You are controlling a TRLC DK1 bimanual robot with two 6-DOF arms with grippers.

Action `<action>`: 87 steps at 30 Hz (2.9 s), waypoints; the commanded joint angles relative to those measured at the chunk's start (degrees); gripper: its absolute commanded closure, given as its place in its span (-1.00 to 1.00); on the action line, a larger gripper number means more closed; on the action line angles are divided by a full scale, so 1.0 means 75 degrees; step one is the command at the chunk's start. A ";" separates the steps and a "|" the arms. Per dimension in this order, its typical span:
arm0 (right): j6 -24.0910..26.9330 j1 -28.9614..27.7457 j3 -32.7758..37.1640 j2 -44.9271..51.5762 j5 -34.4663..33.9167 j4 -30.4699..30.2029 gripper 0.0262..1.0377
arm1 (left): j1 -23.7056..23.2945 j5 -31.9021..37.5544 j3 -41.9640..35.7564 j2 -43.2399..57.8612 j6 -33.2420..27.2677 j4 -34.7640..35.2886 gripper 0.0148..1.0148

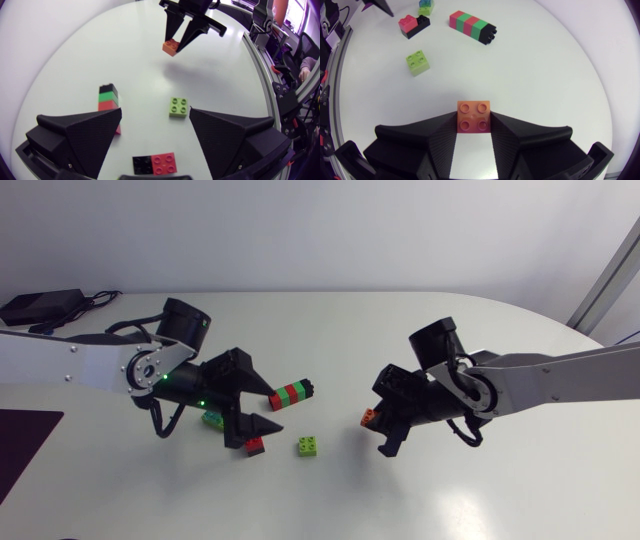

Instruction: Disassemble duplo

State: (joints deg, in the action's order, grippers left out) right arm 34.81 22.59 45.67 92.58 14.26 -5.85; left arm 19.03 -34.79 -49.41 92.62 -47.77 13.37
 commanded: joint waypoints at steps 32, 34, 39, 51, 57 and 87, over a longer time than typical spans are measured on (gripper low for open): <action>-0.0024 0.0293 -0.0863 -0.0777 -0.0601 -0.0052 -0.91 | -0.0029 0.1861 0.1209 0.0354 -0.0029 -0.0329 -0.05; -0.0024 0.0351 -0.0874 -0.0847 -0.0612 -0.0111 -0.91 | -0.0017 0.1861 0.1220 0.0377 -0.0006 -0.0399 0.23; -0.0106 0.0492 -0.0933 -0.1000 -0.0683 -0.0123 -0.91 | 0.0100 0.1861 0.1303 0.0506 -0.0018 -0.0587 0.31; -0.0621 -0.0375 0.0579 -0.1187 0.2083 -0.2584 -0.91 | 0.0369 0.0665 0.2885 -0.2705 0.0053 -0.1934 0.39; -0.0868 -0.0610 0.1786 -0.0390 0.3618 -0.4107 -0.85 | 0.0721 0.0126 0.2896 -0.3080 0.0228 -0.2181 0.39; -0.1981 -0.0059 0.3684 0.1426 0.4825 -0.5396 -0.67 | 0.3287 0.2236 0.2580 -0.1685 0.0240 -0.4641 0.39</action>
State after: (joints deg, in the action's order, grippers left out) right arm 21.56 21.39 72.12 101.89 50.57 -46.11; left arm 43.05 -18.55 -27.33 78.26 -46.59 -20.38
